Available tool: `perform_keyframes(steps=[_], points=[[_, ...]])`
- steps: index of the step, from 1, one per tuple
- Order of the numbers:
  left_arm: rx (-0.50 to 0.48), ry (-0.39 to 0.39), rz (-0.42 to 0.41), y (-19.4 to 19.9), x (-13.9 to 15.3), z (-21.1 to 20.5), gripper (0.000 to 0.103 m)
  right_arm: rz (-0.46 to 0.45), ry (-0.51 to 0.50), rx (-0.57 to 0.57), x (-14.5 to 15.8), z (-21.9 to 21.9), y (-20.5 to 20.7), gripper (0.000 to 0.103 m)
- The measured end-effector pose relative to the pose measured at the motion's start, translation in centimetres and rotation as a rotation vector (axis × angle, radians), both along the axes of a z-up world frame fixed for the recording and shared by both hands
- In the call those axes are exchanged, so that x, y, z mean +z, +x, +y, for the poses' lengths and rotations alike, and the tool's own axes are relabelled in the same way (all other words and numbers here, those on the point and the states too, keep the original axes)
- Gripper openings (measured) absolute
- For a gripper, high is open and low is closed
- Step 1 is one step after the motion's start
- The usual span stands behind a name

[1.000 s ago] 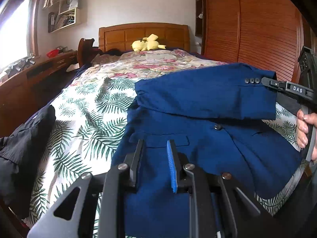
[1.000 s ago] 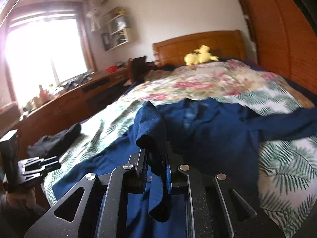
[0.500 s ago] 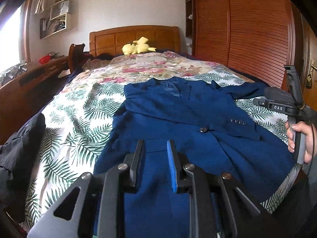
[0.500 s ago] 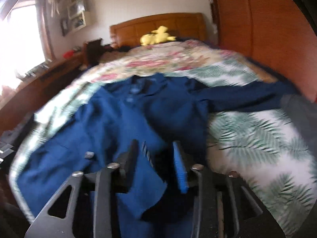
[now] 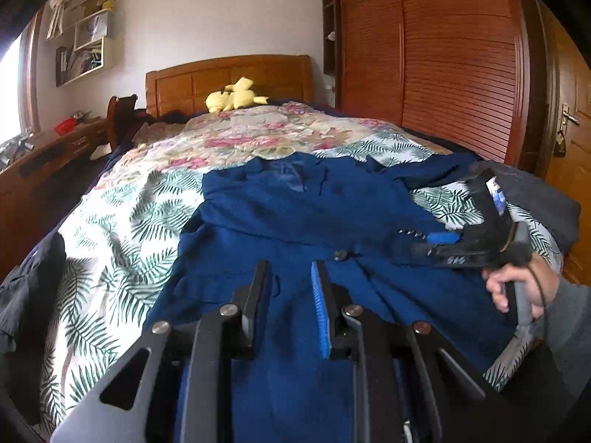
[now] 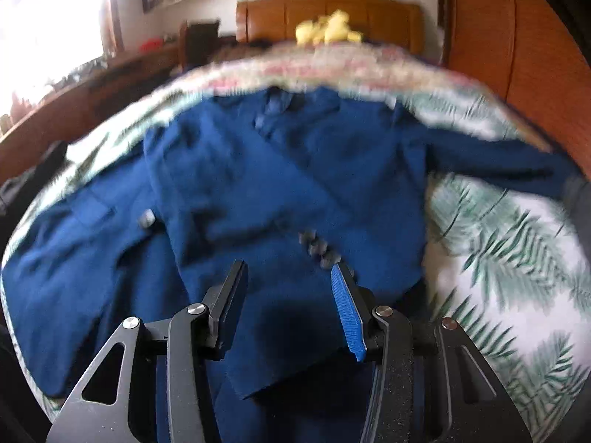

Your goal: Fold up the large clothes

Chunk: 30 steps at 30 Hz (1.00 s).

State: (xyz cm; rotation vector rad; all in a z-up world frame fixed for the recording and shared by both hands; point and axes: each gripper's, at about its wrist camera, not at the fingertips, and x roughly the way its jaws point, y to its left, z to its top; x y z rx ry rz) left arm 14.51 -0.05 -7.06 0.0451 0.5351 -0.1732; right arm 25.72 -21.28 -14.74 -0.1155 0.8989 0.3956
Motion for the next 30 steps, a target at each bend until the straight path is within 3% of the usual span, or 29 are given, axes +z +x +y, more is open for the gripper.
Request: perform_keyframes(steps=[8, 21, 30], points=[[-0.024, -0.004, 0.028, 3.1, -2.1, -2.2, 0.019, 0.061, 0.002, 0.003, -1.1, -0.3, 0.5, 0.048], [-0.071, 0.005, -0.029, 10.0, -2.7, -4.4, 0.019, 0.047, -0.004, 0.003, -1.3, 0.0, 0.4, 0.049], [-0.088, -0.031, 0.023, 12.4, -5.7, -4.5, 0.019, 0.041, -0.013, 0.004, -1.3, 0.0, 0.4, 0.049]])
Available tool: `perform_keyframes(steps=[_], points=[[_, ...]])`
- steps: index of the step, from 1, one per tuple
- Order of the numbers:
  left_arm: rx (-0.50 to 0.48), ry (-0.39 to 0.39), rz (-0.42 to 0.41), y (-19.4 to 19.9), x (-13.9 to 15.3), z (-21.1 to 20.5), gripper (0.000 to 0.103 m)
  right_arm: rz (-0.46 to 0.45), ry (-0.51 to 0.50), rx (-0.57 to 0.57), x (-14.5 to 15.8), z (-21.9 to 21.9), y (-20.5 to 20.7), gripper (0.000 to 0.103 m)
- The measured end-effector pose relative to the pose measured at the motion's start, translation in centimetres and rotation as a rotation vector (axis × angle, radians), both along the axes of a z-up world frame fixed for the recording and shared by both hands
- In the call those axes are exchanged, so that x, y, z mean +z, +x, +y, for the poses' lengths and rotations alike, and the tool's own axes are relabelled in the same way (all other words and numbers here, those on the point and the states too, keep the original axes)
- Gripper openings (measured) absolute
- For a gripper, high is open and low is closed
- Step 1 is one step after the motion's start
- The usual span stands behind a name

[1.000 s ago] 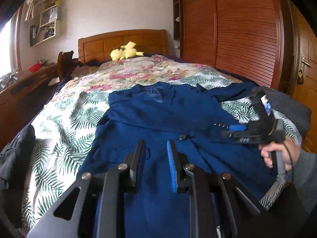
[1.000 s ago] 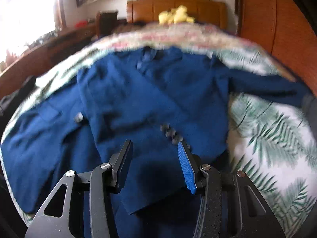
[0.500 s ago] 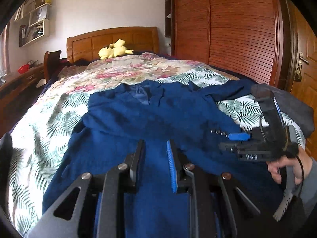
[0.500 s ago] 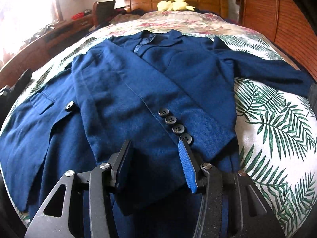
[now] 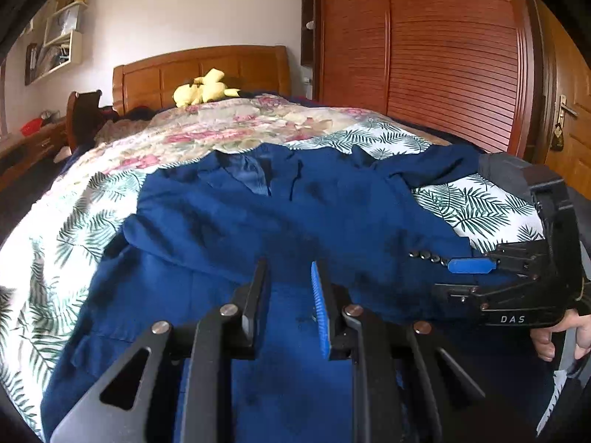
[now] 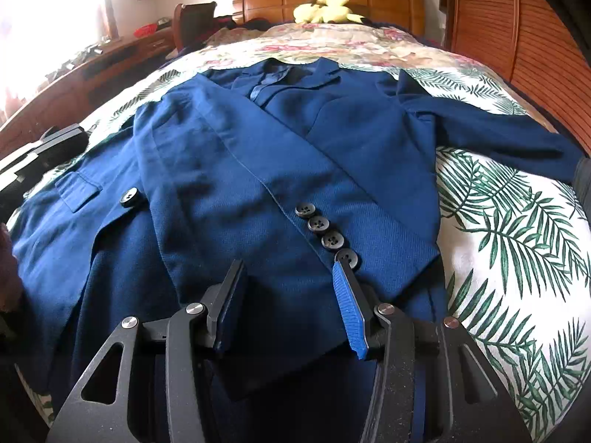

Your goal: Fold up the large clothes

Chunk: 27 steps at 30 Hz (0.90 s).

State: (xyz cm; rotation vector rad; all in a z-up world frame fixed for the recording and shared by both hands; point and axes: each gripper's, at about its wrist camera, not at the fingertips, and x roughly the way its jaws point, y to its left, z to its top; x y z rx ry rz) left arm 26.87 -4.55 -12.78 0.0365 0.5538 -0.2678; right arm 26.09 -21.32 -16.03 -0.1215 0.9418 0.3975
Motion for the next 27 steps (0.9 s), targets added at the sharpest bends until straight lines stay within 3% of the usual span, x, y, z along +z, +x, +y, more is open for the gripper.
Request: perform_keyframes(steps=[9, 15, 21, 27], points=[[-0.003, -0.039, -0.024, -0.5, -0.3, 0.7, 0.019, -0.015, -0.002, -0.002, 0.3, 0.0, -0.1, 0.049], [-0.003, -0.028, -0.038, -0.7, -0.4, 0.6, 0.019, -0.085, 0.048, -0.028, 2.5, -1.0, -1.1, 0.049], [-0.006, -0.017, -0.042, -0.7, -0.5, 0.4, 0.019, -0.168, 0.079, -0.087, 6.4, -4.1, -0.3, 0.073], [-0.005, -0.017, -0.049, -0.7, -0.4, 0.2, 0.019, -0.164, 0.041, -0.126, 8.0, -8.2, 3.8, 0.075]])
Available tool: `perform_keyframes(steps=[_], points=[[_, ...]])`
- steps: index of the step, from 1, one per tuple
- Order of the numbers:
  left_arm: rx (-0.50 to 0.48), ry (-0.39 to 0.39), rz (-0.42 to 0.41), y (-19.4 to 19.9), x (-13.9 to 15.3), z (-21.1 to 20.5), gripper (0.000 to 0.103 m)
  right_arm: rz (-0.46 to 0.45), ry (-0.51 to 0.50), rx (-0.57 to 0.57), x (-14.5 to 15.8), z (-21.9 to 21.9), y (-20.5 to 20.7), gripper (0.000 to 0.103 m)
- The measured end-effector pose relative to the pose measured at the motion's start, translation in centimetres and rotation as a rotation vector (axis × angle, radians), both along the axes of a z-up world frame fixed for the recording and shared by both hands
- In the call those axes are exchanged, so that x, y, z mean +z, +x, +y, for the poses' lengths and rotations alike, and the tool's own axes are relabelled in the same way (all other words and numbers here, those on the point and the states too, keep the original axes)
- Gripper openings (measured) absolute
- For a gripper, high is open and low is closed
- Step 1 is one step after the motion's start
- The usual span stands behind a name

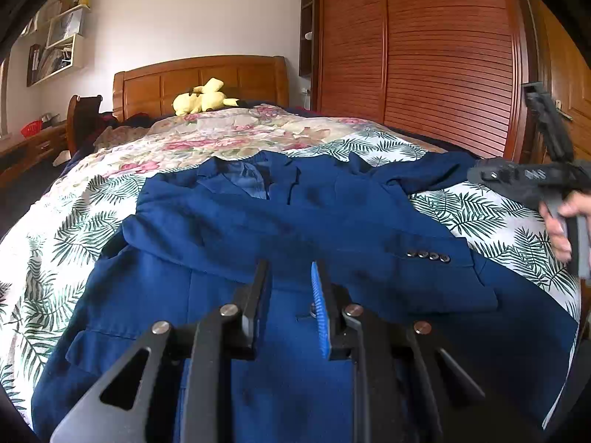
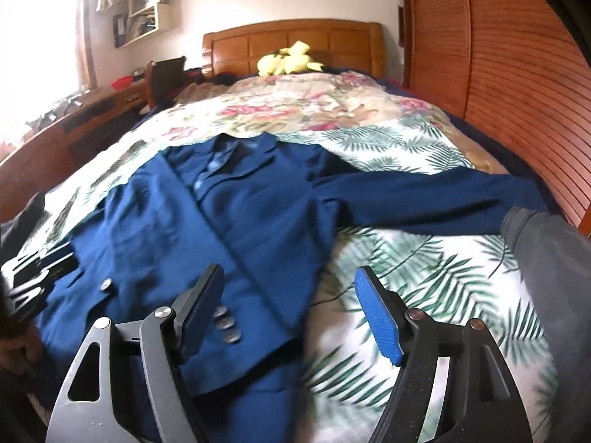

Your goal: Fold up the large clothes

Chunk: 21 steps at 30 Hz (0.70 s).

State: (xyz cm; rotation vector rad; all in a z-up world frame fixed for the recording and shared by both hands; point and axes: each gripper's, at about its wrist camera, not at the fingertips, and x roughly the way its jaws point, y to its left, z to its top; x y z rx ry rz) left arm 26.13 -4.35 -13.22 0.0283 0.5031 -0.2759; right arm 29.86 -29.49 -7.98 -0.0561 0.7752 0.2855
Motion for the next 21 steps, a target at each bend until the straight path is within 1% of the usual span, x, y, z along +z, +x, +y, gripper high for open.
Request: perform_keyframes(steps=[4, 7, 11, 16, 19, 21], points=[[-0.001, 0.001, -0.005, -0.1, 0.0, 0.1, 0.019, 0.051, 0.023, -0.069, -0.9, -3.0, 3.7, 0.075], [-0.001, 0.0, -0.004, -0.2, 0.0, 0.1, 0.019, 0.084, 0.027, -0.133, -2.2, -5.0, 6.5, 0.075], [-0.002, -0.002, -0.003, -0.2, 0.1, 0.1, 0.019, 0.142, 0.056, -0.224, -4.2, -8.1, 9.9, 0.075], [-0.005, -0.003, -0.002, -0.2, 0.0, 0.1, 0.019, 0.196, 0.076, -0.312, -6.2, -11.0, 12.3, 0.075], [-0.007, -0.006, 0.001, -0.2, 0.0, 0.1, 0.019, 0.224, 0.122, -0.363, -7.1, -12.8, 13.3, 0.075], [-0.008, -0.008, 0.004, -0.2, 0.0, 0.1, 0.019, 0.215, 0.154, -0.382, -7.1, -13.5, 13.5, 0.075]])
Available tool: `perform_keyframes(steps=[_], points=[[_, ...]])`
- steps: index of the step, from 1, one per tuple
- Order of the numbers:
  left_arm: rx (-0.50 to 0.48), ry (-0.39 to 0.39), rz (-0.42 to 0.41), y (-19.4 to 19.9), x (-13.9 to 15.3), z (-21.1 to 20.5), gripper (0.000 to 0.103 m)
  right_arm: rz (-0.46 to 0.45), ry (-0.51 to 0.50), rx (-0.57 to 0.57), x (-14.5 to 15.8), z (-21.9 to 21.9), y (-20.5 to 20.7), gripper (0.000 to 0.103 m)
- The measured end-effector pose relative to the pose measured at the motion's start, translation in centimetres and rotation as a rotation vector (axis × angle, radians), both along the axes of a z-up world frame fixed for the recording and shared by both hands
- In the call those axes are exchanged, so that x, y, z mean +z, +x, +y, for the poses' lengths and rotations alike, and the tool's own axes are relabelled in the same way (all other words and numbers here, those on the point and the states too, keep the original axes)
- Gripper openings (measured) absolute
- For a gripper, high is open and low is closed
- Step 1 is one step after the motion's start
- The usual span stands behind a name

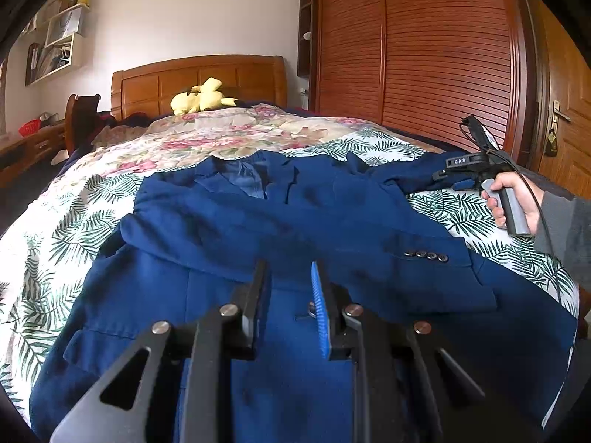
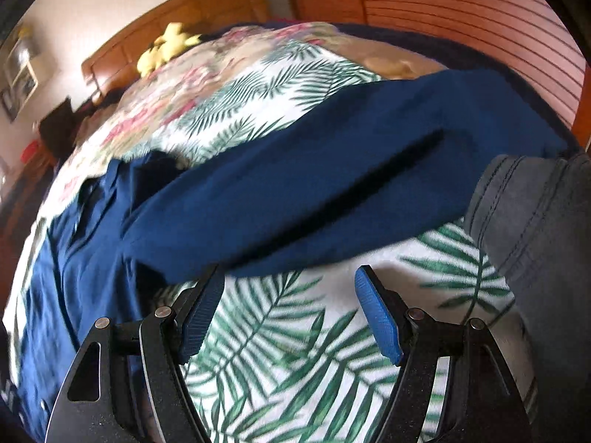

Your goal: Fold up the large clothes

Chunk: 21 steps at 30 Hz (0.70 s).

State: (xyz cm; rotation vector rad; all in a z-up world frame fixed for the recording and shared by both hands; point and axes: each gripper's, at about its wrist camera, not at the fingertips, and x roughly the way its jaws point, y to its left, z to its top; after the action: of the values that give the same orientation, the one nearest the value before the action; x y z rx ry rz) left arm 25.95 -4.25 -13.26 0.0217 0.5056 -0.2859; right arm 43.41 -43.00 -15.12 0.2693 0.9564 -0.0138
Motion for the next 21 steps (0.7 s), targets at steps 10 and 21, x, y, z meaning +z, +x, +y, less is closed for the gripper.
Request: perform_keyframes(steps=[10, 21], points=[[-0.001, 0.0, 0.001, 0.1, -0.1, 0.1, 0.019, -0.007, 0.011, -0.07, 0.1, -0.5, 3.0, 0.054], [-0.002, 0.004, 0.003, 0.1, -0.1, 0.1, 0.019, -0.124, -0.147, 0.092, 4.6, 3.4, 2.4, 0.002]])
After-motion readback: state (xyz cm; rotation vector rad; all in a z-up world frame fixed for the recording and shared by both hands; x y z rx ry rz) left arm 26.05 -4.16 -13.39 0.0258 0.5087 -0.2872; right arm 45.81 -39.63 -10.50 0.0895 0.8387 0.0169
